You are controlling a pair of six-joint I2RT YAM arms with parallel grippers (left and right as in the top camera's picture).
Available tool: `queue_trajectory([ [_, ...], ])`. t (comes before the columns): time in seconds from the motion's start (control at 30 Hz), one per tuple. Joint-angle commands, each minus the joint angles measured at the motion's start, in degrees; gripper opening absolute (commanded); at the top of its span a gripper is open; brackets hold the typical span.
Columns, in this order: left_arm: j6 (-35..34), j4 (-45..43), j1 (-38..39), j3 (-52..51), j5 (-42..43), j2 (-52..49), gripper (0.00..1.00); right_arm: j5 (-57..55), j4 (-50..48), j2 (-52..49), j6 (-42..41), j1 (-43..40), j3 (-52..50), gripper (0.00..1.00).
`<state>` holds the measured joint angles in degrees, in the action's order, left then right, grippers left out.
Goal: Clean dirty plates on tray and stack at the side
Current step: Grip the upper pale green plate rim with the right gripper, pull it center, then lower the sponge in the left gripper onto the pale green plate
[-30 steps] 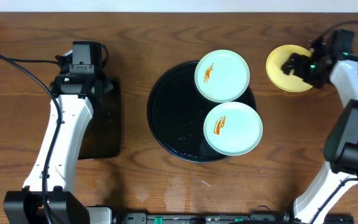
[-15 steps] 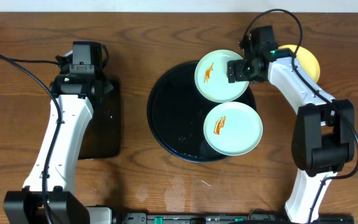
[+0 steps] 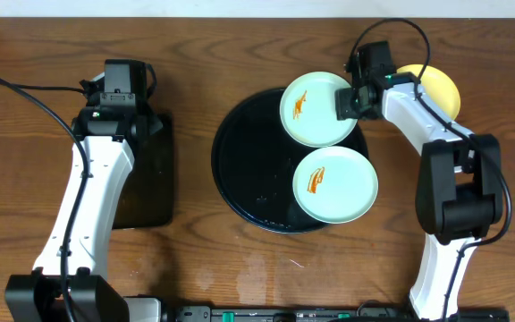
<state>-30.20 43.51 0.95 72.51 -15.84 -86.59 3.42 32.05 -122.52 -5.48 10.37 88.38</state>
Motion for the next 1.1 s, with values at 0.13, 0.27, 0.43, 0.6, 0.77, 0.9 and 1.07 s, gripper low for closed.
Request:
queue_trajectory([
  [0.13,-0.55,0.15,-0.28,-0.13,-1.38,0.11,0.08,-0.02,-0.61,-0.81,0.85,0.17,0.83,0.01],
  [0.27,-0.55,0.15,-0.28,-0.13,-1.38,0.11,0.08,4.24,0.57,-0.70,0.85,0.44,1.88,0.01],
  [0.43,-0.09,0.04,-0.28,-0.13,1.25,0.11,0.08,11.06,3.65,-0.39,0.87,3.76,3.67,0.01],
  [0.6,6.19,-2.03,-0.22,-0.13,15.02,0.11,0.08,10.93,6.99,-0.42,4.33,8.52,3.65,0.01],
  [0.77,6.14,-2.89,-0.22,-0.13,22.16,0.11,0.08,8.33,8.02,-0.50,4.24,13.14,2.91,0.01],
  [0.9,6.12,-2.91,0.59,-0.15,26.43,0.04,0.08,6.49,6.84,-0.55,3.17,14.97,1.09,0.01],
  [1.07,5.92,-3.43,5.18,-0.17,27.45,-2.23,0.07,5.57,5.33,-0.63,1.84,15.98,0.74,0.01],
])
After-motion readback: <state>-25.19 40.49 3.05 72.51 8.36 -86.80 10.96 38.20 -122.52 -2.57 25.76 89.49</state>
